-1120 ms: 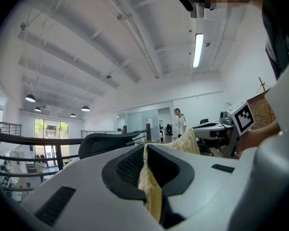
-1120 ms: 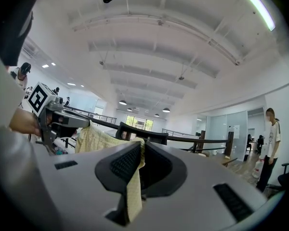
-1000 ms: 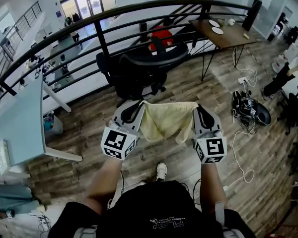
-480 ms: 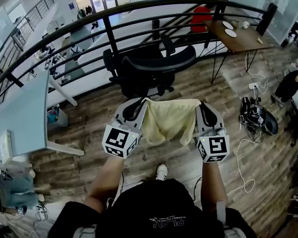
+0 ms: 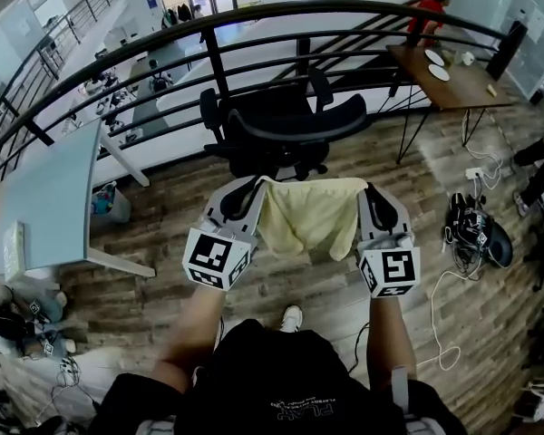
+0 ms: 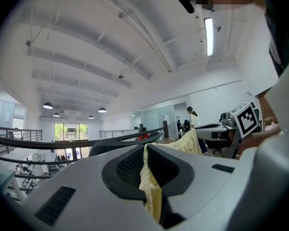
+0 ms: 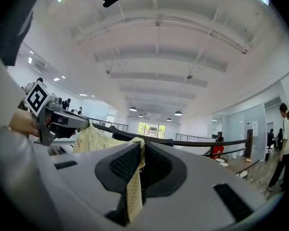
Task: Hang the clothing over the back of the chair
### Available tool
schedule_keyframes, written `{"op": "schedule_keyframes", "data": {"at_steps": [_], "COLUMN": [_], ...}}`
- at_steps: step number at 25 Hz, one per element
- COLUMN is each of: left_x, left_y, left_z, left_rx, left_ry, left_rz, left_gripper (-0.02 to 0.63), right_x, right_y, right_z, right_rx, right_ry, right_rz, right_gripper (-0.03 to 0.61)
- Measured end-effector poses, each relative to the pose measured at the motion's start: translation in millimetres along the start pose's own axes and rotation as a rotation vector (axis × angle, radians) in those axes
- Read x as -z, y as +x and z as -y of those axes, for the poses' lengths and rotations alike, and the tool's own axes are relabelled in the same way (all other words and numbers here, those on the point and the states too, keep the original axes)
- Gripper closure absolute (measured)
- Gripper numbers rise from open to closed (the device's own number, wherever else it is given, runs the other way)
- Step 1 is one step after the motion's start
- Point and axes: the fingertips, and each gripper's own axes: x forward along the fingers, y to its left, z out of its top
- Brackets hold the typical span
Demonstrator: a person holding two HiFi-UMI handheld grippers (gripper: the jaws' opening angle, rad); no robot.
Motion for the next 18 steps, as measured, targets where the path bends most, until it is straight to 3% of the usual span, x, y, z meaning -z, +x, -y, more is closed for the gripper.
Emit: {"op": "schedule_keyframes", "data": {"at_steps": [18], "left_x": [-45.7], "left_y": [45.4], "left_z": [-58.5], "left_rx": [-0.048], "left_ry": [0.064], "left_rz": [0.083], "left_gripper": [0.58], "right_x": [-46.7], "right_y": [79.6], "right_z": [23.1], "right_rx": [-0.025], "right_ry": [-0.091], "right_rz": [0.103], "right_gripper": [0.54]}}
